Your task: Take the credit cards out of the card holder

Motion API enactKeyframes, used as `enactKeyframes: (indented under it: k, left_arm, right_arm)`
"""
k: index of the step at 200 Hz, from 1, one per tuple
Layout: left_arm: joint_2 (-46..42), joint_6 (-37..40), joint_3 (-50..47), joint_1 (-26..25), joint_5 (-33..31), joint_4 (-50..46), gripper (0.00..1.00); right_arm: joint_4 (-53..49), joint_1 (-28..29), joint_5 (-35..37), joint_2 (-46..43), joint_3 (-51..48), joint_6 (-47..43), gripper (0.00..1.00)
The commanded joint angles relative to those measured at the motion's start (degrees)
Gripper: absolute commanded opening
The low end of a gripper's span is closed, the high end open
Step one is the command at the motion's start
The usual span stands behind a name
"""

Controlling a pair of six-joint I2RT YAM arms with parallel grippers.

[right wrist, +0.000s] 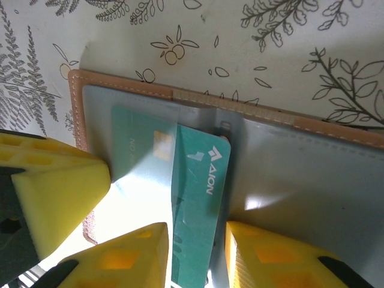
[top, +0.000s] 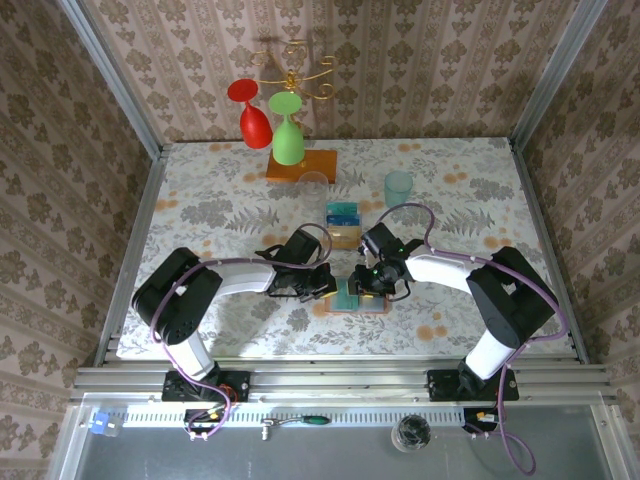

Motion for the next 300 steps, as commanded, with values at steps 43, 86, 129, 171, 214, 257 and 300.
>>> enactKeyframes:
  k: [43,86,129,171,214,257,300]
  left_arm:
    - [1.3,1.4,0.5,-0.4,-0.6,-3.5,0.00]
    - [1.6,1.4,0.5,-0.4,-0.5,-3.5,0.00]
    - [1.7,1.4,0.5,-0.4,-0.4,-3.4,0.00]
    - [1.7,1.3,0.6,-0.4,-0.4,-3.5,0.00]
    - [1.8,1.5,0.6,-0.4,-0.3,-3.7,0.00]
    - [2.1,1.6,0.7,-0.3,-0.1,-3.7,0.00]
    - [1.9,1.7,0.5,-0.2,-0.1,-3.4,0.00]
  right_arm:
    - [6.0,-1.5,-6.5,-1.4,-2.5,4.2,0.28]
    - [9.1,-2.4,-8.4,-1.7,-4.4,5.6,0.23]
    - [12.2,-3.3,-9.9,-1.1,-6.1,6.8,0.17]
    - [13.7,-4.1,-10.7,-1.1,-7.2,7.4,0.15]
    - [13.1,-5.2,-10.3,-2.5,-8.0,6.6,0.13]
    - [10.1,-6.3,-9.4,-4.2,-8.1,4.7,0.12]
    - [5.5,-7.4,-7.5,-6.0,-7.7,2.0,0.12]
